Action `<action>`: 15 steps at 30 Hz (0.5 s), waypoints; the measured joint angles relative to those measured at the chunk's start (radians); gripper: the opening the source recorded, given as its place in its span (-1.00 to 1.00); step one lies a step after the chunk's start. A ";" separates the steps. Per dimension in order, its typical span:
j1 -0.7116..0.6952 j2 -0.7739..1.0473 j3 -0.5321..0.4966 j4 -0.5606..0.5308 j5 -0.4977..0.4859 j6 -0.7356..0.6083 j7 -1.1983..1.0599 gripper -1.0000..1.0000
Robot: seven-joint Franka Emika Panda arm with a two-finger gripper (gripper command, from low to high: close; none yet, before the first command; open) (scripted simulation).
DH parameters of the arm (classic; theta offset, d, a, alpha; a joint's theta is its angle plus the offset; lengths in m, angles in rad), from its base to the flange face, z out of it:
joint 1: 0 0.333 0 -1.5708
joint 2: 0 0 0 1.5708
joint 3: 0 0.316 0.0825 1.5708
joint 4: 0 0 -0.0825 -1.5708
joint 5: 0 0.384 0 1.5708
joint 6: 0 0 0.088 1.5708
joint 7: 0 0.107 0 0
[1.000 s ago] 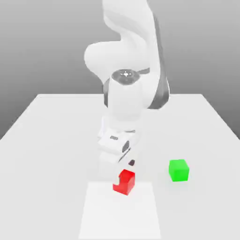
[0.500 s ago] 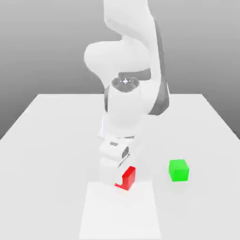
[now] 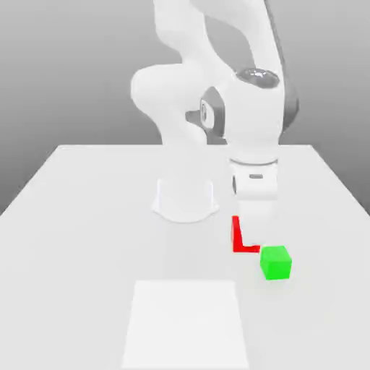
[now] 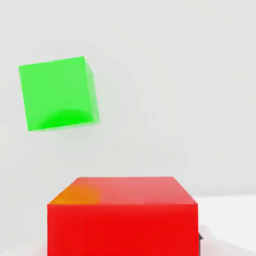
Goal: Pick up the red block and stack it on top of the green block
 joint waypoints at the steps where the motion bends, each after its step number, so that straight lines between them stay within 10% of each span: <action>1: 0.027 -0.007 0.010 -0.001 0.005 -0.007 -0.019 -1.00; 15: 0.076 0.148 0.079 0.008 -0.088 0.123 -0.026 -1.00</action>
